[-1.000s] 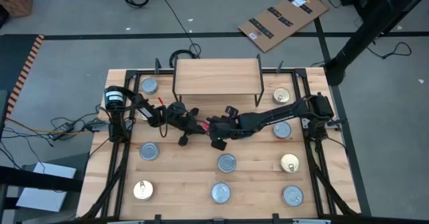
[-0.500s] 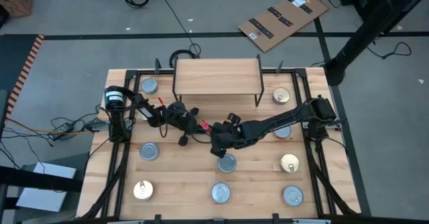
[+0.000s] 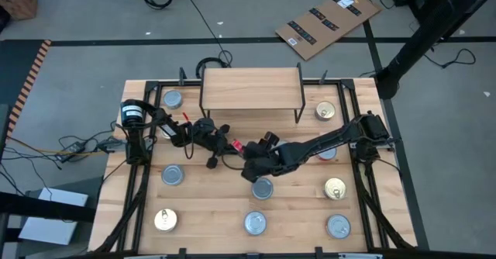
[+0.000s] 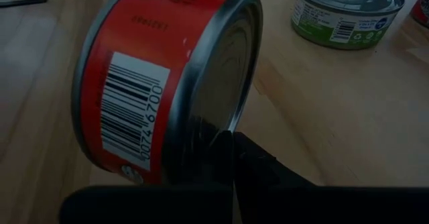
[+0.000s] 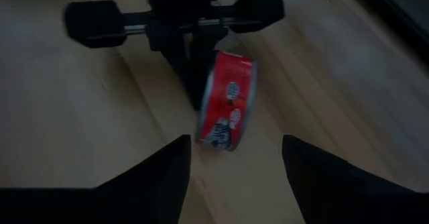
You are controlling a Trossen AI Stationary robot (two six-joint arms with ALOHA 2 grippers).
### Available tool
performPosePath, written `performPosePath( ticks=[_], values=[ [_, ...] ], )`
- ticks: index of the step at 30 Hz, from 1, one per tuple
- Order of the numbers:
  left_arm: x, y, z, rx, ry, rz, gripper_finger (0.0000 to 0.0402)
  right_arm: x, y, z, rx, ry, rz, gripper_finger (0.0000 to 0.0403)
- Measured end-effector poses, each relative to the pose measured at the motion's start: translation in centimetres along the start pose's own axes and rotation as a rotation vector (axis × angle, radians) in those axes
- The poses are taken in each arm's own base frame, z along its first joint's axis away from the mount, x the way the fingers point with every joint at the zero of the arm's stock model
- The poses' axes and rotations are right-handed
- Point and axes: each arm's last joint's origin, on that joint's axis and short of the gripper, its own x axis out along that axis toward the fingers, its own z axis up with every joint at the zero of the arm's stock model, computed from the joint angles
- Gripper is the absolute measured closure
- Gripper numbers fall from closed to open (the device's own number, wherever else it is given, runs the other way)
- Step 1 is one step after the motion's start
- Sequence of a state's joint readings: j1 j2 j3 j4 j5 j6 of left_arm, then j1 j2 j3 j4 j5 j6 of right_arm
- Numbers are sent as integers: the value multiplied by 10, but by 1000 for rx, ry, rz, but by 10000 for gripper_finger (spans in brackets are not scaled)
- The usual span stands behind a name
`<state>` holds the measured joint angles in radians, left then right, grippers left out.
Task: Stack canned seafood by type on shelf
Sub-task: Put the red tuna can on the shelf
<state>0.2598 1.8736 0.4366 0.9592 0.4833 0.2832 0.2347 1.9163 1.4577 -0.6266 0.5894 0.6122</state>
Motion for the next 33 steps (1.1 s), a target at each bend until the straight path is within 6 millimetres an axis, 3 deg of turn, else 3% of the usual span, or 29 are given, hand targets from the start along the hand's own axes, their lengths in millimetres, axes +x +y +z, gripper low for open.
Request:
performPosePath(
  ticks=[16,33],
  values=[
    [0,0,0,0,3,10,396,14,0,-2,105,-116,5,105],
    [0,1,1,6,-8,17,396,63,-2,-15,96,-121,-12,102]
  ],
)
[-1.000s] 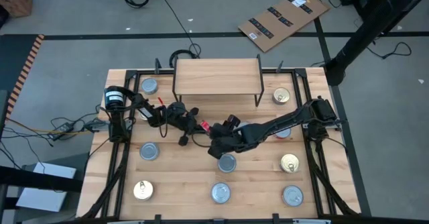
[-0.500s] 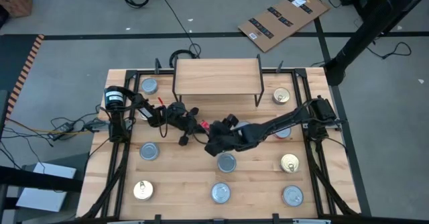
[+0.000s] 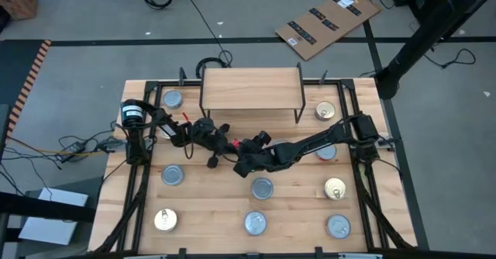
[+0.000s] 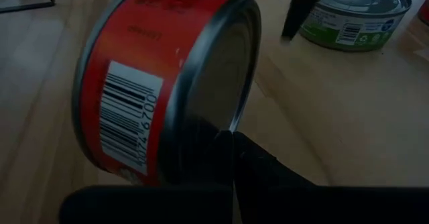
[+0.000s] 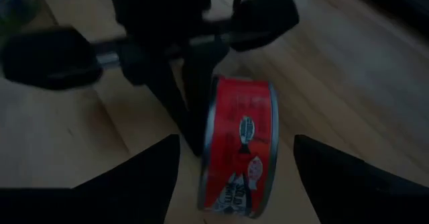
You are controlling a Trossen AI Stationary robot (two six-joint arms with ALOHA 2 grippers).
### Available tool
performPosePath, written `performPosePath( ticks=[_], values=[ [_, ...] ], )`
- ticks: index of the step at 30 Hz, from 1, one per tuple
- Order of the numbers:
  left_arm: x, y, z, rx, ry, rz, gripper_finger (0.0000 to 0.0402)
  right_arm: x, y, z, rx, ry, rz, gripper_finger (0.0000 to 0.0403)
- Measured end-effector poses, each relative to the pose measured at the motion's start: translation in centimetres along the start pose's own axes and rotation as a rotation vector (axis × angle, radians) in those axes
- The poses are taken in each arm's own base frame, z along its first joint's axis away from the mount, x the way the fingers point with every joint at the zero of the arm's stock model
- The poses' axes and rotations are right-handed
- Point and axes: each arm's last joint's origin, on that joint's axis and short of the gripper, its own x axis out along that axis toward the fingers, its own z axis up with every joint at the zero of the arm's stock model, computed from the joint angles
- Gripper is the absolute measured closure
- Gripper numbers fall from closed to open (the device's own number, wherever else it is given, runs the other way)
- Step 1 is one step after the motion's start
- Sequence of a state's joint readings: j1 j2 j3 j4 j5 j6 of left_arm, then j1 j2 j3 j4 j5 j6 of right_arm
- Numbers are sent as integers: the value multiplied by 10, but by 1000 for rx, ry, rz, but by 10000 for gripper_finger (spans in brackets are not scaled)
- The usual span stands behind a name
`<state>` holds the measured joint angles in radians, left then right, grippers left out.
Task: Stack canned seafood by type on shelf
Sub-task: Put the red tuna can on the shelf
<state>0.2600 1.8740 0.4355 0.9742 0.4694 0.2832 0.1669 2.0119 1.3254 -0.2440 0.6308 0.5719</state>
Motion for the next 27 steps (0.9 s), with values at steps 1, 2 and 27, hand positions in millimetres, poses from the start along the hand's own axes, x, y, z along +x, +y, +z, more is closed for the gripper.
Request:
performPosePath(
  ticks=[1,2,27],
  values=[
    [0,0,0,0,0,0,396,2,0,-2,-7,4,-2,102],
    [0,0,0,0,0,0,396,3,1,-2,-7,1,-1,104],
    [0,0,0,0,-1,0,396,2,-9,6,-128,52,58,261]
  ],
)
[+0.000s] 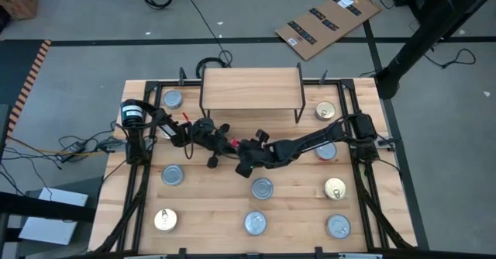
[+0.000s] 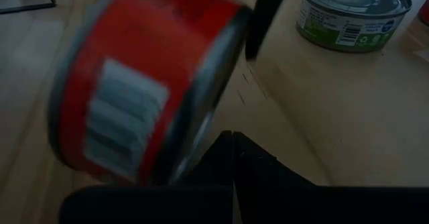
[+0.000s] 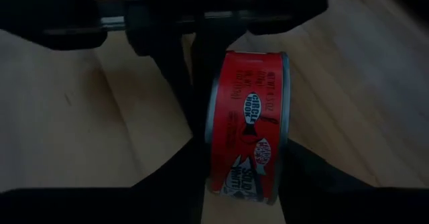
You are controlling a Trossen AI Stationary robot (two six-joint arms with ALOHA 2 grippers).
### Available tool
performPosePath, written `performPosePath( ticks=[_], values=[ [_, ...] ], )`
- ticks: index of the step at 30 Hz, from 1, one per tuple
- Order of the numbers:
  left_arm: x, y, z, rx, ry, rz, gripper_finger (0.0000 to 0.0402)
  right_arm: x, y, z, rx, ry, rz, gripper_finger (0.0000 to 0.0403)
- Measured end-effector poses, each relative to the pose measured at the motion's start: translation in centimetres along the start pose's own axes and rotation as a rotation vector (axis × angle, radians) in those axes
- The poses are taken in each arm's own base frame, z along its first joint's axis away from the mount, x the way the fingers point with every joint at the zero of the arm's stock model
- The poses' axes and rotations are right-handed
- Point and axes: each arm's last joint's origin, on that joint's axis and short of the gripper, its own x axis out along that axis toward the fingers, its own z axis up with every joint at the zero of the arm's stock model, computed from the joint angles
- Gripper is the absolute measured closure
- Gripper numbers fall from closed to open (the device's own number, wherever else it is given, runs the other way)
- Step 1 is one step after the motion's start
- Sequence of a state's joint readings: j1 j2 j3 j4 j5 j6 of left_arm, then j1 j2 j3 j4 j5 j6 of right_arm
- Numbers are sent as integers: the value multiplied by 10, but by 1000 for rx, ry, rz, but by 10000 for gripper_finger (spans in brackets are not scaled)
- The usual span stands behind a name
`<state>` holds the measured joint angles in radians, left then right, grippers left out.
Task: Stack canned seafood by type on shelf
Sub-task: Put the red tuna can on the shelf
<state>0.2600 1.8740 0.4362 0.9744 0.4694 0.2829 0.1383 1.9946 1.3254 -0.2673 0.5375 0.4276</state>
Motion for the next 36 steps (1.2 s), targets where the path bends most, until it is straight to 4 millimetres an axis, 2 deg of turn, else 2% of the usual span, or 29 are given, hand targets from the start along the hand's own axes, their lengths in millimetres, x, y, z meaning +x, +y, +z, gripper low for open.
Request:
performPosePath(
  ticks=[7,12,19,22,27,36],
  values=[
    [0,0,0,0,0,0,396,-36,-15,11,-31,36,-5,261],
    [0,0,0,0,0,0,396,-72,-25,20,-47,22,-7,261],
    [0,0,0,0,0,0,396,-128,-45,36,-76,-90,-32,261],
    [0,0,0,1,-1,1,396,-143,-58,44,-101,-139,-62,261],
    [0,0,0,1,-1,2,396,-150,-84,56,-140,-174,-131,261],
    [0,0,0,-26,-2,3,396,-132,-128,69,-324,-108,-273,261]
  ],
)
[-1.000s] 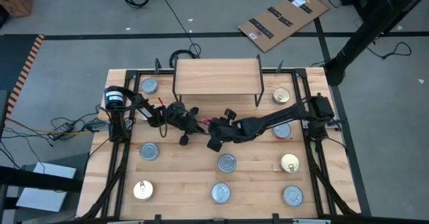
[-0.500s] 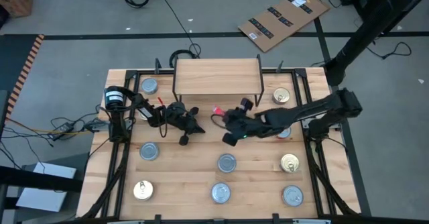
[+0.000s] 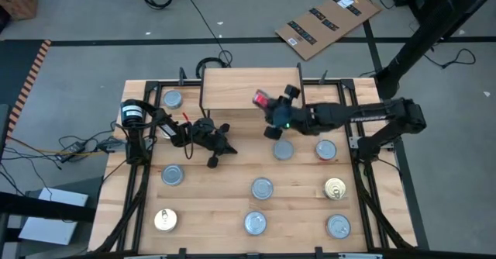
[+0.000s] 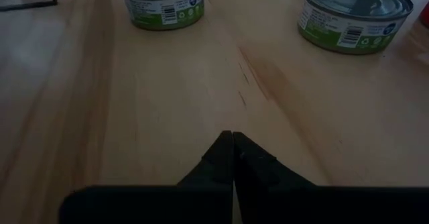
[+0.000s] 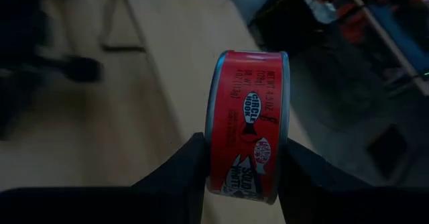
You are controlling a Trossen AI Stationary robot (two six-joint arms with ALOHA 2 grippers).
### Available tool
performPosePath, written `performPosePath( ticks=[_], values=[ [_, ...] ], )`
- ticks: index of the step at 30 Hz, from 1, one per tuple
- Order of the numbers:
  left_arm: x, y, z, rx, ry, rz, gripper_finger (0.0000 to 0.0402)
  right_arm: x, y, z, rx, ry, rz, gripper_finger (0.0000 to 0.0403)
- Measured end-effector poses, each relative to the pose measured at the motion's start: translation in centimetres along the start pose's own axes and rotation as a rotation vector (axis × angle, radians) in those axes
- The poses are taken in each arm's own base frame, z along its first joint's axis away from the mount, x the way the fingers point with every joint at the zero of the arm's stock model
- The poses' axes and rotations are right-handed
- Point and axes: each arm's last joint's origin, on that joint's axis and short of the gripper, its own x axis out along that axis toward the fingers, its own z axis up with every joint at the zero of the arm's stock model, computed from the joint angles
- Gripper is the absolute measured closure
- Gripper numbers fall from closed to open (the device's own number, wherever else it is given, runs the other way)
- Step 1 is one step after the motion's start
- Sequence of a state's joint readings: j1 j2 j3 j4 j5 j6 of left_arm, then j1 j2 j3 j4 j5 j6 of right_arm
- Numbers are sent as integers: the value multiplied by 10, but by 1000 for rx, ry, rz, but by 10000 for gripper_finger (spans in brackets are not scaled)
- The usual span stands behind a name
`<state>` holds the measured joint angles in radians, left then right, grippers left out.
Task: Stack canned seafood by type on shelf
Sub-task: Put the red tuna can on the shelf
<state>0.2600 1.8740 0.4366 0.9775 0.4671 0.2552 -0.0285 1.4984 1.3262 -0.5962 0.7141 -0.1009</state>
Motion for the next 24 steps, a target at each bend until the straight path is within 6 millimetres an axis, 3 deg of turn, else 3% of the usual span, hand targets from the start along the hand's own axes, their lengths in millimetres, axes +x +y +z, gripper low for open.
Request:
performPosePath(
  ticks=[8,18,24],
  values=[
    [0,1,2,-21,-20,4,396,31,-30,-7,-178,91,-71,261],
    [0,1,2,-21,-21,7,396,93,-49,-32,-348,287,-70,261],
    [0,1,2,-16,-21,8,396,116,-66,-42,-391,353,-118,261]
  ],
)
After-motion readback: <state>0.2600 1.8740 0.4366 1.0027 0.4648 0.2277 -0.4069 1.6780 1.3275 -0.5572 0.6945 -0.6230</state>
